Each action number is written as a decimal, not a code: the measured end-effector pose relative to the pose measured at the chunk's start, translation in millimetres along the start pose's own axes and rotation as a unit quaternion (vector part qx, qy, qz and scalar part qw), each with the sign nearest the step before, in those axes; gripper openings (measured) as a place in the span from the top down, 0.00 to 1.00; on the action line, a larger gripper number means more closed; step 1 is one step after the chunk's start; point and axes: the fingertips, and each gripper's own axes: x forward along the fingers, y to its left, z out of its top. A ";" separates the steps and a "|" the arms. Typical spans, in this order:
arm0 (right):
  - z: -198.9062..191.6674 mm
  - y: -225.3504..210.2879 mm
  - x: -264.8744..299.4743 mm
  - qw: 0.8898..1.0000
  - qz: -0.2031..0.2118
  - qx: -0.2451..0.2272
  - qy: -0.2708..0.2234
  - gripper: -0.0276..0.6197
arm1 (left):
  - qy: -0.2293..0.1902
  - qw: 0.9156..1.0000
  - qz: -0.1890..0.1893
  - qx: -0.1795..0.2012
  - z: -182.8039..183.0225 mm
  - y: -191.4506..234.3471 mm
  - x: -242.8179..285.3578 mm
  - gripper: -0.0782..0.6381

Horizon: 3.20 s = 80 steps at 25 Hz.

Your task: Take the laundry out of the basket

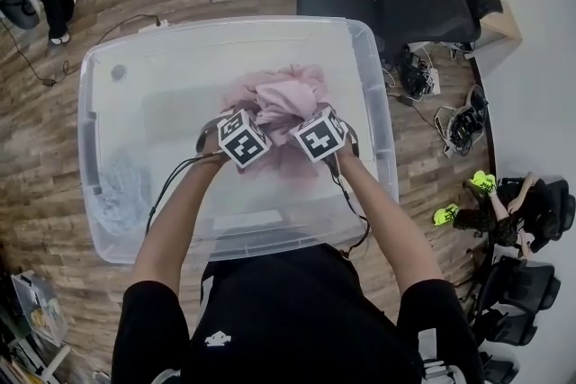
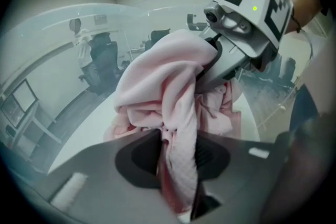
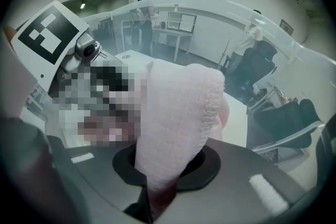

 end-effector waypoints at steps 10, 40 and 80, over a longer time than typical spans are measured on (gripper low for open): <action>39.9 -20.5 -60.9 0.992 -0.042 0.016 -0.117 0.85 | -0.059 0.996 0.073 0.007 51.7 15.0 -57.1 0.72; 77.4 -32.5 -295.0 0.867 -0.039 0.094 -0.487 0.85 | -0.283 0.892 0.348 -0.053 187.4 -39.4 -254.8 0.72; 18.3 99.2 -422.7 0.822 0.024 0.045 -0.568 0.85 | -0.379 0.821 0.418 -0.084 149.7 -189.8 -388.9 0.72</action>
